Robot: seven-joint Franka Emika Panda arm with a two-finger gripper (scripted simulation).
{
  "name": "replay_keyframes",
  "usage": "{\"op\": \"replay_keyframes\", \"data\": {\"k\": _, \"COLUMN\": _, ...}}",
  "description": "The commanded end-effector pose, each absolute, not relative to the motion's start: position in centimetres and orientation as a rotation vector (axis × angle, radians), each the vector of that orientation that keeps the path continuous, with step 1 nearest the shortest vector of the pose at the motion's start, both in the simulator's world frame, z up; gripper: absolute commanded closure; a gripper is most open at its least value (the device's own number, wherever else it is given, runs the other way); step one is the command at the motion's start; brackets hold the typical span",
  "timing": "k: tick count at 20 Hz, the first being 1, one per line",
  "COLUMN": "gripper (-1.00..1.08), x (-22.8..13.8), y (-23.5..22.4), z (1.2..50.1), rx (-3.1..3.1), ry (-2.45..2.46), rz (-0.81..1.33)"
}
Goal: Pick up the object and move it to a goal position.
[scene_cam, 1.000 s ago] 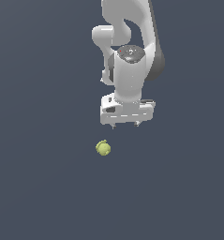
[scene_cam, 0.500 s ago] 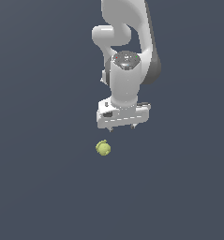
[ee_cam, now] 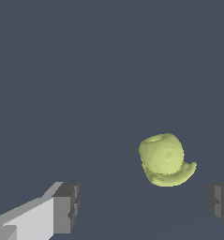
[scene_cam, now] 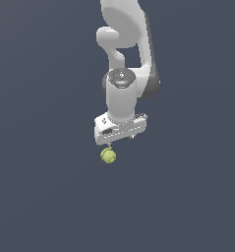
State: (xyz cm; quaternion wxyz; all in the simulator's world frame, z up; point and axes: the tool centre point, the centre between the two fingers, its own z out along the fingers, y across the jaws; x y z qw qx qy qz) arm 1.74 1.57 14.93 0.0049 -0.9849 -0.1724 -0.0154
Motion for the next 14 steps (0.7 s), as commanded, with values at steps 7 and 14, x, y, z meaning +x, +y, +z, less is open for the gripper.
{"op": "replay_keyframes", "data": {"k": 7, "gripper": -0.92, "x": 2.5, "y": -1.4, "z": 11.8, "rx": -3.029, "ry": -0.829, "rz": -0.023}}
{"op": "replay_keyframes", "data": {"k": 14, "gripper": -0.92, "x": 2.8, "y": -3.2, "z": 10.0, "rx": -2.981, "ry": -0.992, "rz": -0.008}}
